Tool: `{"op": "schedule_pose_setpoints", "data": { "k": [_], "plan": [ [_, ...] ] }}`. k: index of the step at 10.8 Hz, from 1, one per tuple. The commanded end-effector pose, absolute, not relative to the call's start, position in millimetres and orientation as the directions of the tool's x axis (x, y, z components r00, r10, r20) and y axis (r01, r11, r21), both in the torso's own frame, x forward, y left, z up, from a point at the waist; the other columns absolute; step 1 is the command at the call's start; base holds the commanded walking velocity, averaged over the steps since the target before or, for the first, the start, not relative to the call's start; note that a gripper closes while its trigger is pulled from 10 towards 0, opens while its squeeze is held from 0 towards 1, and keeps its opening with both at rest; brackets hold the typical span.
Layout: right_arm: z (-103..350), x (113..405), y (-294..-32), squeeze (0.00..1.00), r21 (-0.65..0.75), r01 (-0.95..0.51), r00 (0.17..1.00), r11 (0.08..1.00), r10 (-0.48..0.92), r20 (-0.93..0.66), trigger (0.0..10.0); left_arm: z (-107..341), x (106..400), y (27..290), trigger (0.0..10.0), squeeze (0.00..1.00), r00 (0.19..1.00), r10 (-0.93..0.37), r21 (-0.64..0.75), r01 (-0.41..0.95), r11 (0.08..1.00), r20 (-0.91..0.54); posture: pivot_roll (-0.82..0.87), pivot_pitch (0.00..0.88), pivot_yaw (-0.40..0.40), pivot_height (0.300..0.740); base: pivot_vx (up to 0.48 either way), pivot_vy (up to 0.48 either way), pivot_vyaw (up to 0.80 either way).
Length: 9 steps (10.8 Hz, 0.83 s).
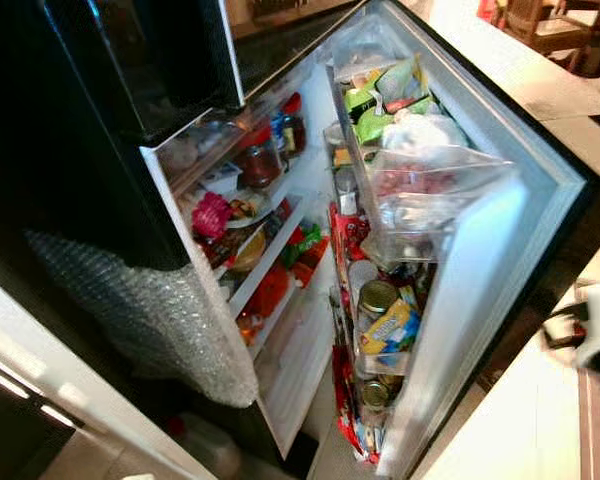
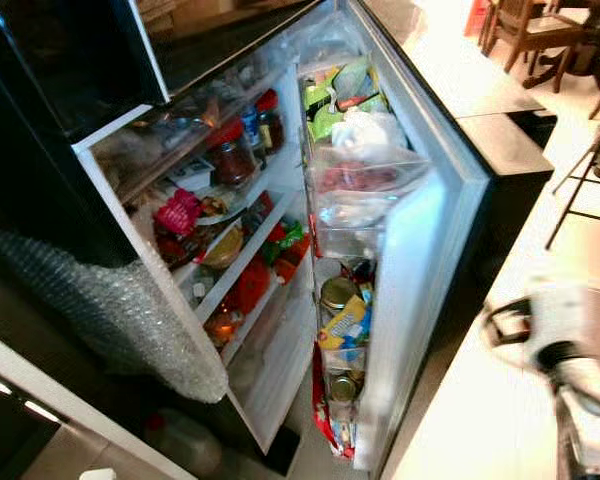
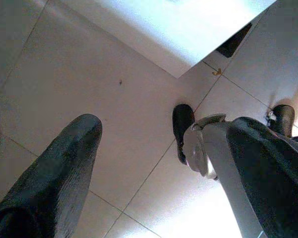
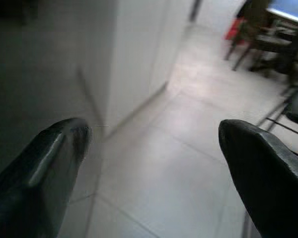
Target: Restocking fridge
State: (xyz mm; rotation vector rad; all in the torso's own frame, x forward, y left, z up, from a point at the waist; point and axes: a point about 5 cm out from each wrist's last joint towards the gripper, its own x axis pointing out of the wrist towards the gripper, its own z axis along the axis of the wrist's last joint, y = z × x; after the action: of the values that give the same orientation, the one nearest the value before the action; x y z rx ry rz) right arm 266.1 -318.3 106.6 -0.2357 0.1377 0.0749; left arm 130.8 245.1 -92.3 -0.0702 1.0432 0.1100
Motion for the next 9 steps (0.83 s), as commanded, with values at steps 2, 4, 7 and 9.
{"op": "schedule_pose_setpoints", "data": {
  "k": [2, 4, 7, 9],
  "plan": [
    [109, 262, -318, 0.00, -0.241, -0.155, 0.977, 0.958, 0.112, -0.182, 10.0, -91, 128, 253, 10.0, 0.00, 0.492, 0.071, 0.013, -0.120, 0.993, -0.868, -0.16, 0.000, 0.098, 0.740, 0.000, 0.000, 0.00],
    [121, 264, -297, 0.00, -0.223, -0.308, 0.946, 0.925, 0.273, -0.177, 10.0, -91, 129, 253, 10.0, 0.00, 0.492, 0.066, 0.009, -0.119, 0.993, -0.868, -0.16, 0.000, 0.097, 0.740, 0.000, 0.000, 0.00],
    [133, 281, -256, 0.00, -0.227, -0.423, 0.906, 0.877, 0.403, -0.130, 10.0, -91, 129, 254, 10.0, 0.00, 0.491, 0.066, 0.011, -0.115, 0.993, -0.868, -0.14, 0.000, 0.092, 0.740, 0.000, 0.000, 0.00],
    [138, 291, -223, 0.00, -0.198, -0.490, 0.871, 0.849, 0.485, -0.080, 10.0, -90, 128, 254, 10.0, 0.00, 0.491, 0.069, 0.012, -0.118, 0.993, -0.868, -0.13, 0.000, 0.088, 0.740, 0.000, 0.000, 0.00]
  ]
}}
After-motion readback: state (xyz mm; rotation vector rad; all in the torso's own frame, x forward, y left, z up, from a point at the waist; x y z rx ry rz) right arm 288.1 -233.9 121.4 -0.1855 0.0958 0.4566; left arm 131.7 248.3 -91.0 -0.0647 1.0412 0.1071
